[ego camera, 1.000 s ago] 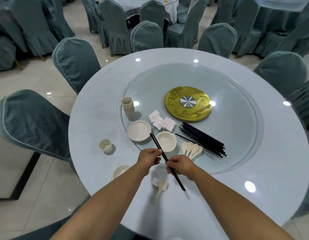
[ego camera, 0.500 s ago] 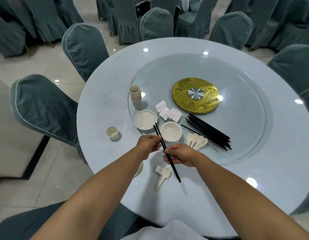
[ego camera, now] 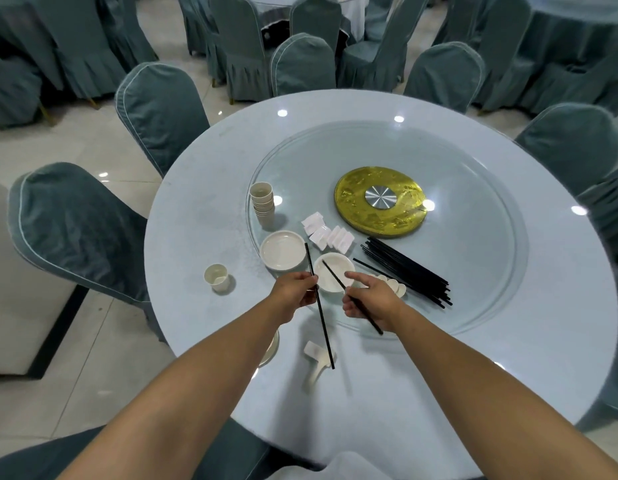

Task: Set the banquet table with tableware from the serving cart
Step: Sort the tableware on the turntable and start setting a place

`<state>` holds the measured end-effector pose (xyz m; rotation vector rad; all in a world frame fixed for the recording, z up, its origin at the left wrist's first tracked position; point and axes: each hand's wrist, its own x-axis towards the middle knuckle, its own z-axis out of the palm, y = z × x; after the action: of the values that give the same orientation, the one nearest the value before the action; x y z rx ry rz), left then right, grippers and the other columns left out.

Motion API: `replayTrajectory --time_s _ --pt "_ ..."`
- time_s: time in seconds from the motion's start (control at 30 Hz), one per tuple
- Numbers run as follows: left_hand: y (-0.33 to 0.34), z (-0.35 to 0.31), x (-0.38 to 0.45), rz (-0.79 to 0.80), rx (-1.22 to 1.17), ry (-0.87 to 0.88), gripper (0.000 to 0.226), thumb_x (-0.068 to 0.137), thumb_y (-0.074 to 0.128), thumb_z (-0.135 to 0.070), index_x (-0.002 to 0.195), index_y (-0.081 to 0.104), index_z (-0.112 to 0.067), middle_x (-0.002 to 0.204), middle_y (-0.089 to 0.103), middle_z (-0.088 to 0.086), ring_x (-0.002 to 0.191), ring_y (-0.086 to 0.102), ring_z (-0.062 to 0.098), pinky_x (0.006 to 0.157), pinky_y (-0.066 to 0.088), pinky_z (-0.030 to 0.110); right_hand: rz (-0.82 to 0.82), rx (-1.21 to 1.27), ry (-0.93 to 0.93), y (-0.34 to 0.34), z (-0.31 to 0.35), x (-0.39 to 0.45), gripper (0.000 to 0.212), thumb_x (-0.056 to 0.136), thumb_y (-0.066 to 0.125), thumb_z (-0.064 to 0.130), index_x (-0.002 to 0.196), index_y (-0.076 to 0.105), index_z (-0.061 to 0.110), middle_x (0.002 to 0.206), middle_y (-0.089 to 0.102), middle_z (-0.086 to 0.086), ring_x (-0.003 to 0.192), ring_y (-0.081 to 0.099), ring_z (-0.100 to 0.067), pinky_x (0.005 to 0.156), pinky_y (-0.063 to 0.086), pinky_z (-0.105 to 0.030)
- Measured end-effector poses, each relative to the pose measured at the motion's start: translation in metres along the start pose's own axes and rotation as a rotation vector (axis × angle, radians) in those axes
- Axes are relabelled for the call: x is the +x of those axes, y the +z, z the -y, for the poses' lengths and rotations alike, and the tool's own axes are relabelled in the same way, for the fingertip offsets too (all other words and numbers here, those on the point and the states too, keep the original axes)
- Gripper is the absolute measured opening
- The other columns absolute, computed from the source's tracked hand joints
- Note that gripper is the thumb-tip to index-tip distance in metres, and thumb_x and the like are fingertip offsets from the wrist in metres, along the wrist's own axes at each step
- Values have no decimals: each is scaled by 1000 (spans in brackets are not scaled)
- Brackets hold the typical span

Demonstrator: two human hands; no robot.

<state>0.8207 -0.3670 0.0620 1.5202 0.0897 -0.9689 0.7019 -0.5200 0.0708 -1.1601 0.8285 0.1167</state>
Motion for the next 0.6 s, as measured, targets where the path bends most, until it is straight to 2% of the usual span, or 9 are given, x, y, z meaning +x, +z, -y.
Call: replayTrajectory --time_s 0.1,0.17,0.23,0.27,0.33,0.4,0.47,0.53,0.6 --pt "8 -6 0 30 16 -4 17 94 63 -9 108 63 0 80 62 10 67 57 19 66 54 28 -41 73 -33 -8 18 -3 25 96 54 4 117 60 -6 76 65 -22 63 68 -27 60 58 -33" --pt "17 -12 -1 48 20 3 20 93 63 -8 111 63 2 81 63 11 67 58 20 66 55 28 -45 172 -46 -16 29 -9 24 94 59 9 113 62 -5 84 71 -21 72 72 -29 63 60 -33" --pt "25 -19 -2 69 23 18 22 93 64 -7 112 63 4 82 63 11 65 59 21 66 56 30 -27 164 -57 -25 37 -16 24 92 65 14 113 63 3 99 75 -15 84 74 -29 65 60 -31" --pt "28 -22 -2 79 29 26 23 92 65 -7 112 63 5 82 63 12 64 59 21 66 56 30 -35 95 -58 -30 38 -19 24 91 68 16 113 64 6 102 75 -12 85 75 -26 62 59 -28" --pt "34 -26 -3 101 45 38 24 92 66 -6 112 63 6 82 63 13 63 59 23 64 57 29 -105 -126 -82 -37 36 -25 22 90 71 20 106 67 5 90 75 -11 66 71 -18 52 50 -23" --pt "40 -27 -3 110 55 45 24 91 66 -6 112 62 7 82 64 15 63 60 24 64 58 29 -194 -356 -130 -41 31 -26 20 88 73 22 97 71 5 69 60 -8 49 50 -13 47 36 -23" --pt "44 -24 -2 114 60 45 21 91 66 -5 109 63 6 80 65 17 61 61 23 64 59 29 -215 -526 -150 -43 24 -26 21 87 73 26 93 76 6 60 48 -2 49 38 -11 47 32 -22" --pt "46 -20 -2 133 63 45 14 91 66 -4 102 63 4 77 67 17 57 64 21 64 60 29 -190 -636 -129 -38 17 -28 23 88 72 31 92 78 9 59 54 4 53 46 -9 49 39 -20" --pt "46 -14 -1 150 71 40 11 91 66 -4 98 64 4 76 68 18 57 66 20 66 61 31 -141 -567 -87 -33 9 -29 22 89 70 27 87 75 6 71 61 -2 66 58 -14 59 49 -24"
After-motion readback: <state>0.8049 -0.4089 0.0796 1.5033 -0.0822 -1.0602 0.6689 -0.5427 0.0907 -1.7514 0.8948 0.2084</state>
